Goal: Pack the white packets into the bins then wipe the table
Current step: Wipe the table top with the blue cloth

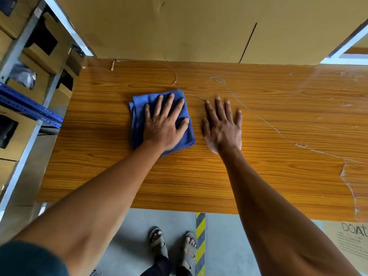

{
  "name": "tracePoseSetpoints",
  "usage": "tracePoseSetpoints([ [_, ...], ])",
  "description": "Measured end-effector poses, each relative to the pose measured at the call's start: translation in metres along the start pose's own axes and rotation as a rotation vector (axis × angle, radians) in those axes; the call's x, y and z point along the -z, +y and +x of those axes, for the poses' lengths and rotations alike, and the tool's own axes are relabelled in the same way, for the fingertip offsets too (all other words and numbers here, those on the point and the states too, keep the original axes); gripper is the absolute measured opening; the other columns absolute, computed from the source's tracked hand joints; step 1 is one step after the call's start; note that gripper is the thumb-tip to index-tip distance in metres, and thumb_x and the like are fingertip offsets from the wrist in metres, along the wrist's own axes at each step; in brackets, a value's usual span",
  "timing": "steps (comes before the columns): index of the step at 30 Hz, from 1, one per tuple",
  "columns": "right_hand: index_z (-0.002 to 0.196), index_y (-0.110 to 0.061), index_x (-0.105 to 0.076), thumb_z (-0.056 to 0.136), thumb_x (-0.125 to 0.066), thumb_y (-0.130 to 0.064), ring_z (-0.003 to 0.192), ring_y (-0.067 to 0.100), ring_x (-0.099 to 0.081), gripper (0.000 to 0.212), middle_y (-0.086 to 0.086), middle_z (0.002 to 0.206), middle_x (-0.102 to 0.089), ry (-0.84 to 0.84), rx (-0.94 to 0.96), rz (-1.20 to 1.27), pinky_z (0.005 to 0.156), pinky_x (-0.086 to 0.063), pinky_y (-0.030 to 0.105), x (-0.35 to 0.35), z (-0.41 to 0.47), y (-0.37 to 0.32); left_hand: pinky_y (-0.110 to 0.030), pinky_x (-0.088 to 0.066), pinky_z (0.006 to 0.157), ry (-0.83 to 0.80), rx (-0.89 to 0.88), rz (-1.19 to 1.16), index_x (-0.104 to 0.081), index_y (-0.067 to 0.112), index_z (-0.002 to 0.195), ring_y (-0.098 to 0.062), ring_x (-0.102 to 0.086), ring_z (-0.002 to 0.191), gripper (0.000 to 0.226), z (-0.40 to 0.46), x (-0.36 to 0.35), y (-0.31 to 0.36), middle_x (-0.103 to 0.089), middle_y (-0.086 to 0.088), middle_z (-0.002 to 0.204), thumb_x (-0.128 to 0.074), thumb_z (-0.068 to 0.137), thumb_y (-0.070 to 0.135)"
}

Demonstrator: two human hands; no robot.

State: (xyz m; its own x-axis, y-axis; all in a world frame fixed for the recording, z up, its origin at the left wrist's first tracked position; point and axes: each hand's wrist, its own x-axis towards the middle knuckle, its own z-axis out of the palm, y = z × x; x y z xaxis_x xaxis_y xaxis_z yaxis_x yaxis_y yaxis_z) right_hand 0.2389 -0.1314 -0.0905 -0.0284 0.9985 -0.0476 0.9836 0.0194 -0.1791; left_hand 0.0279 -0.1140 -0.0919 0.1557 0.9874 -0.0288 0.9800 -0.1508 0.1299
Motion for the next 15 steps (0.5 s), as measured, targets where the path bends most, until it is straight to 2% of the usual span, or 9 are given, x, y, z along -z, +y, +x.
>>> tracePoseSetpoints([
  [3,0.168,-0.037,0.0,0.109,-0.009,-0.055,0.162,0.021,0.01,0.062,-0.006,0.176,0.008,-0.006,-0.005,0.011,0.128,-0.002,0.06,0.003,0.001,0.002,-0.066,-0.006,0.127,0.003,-0.031,0.013,-0.014,0.044,0.167,-0.025,-0.004,0.164,0.071,-0.036,-0.003,0.006,-0.007,0.008,0.178,-0.024,0.103,0.072],
  [11,0.168,-0.038,-0.002,0.109,-0.011,-0.055,0.163,0.021,0.008,0.062,-0.007,0.176,0.006,0.013,-0.002,0.002,0.129,0.0,0.058,0.002,0.003,0.003,-0.065,0.001,0.127,-0.056,0.073,-0.02,-0.007,0.046,0.167,-0.025,0.003,0.164,0.075,0.063,0.014,-0.003,0.0,0.01,0.178,-0.013,0.099,0.077],
  [15,0.168,-0.038,-0.006,0.108,-0.012,-0.055,0.163,0.021,0.005,0.062,-0.008,0.177,0.002,0.014,-0.009,0.001,0.129,-0.001,0.058,0.0,0.003,0.002,-0.066,-0.001,0.127,-0.043,0.035,-0.005,-0.008,0.044,0.168,-0.025,0.001,0.164,0.075,0.033,0.003,0.0,0.0,0.009,0.178,-0.015,0.1,0.075],
])
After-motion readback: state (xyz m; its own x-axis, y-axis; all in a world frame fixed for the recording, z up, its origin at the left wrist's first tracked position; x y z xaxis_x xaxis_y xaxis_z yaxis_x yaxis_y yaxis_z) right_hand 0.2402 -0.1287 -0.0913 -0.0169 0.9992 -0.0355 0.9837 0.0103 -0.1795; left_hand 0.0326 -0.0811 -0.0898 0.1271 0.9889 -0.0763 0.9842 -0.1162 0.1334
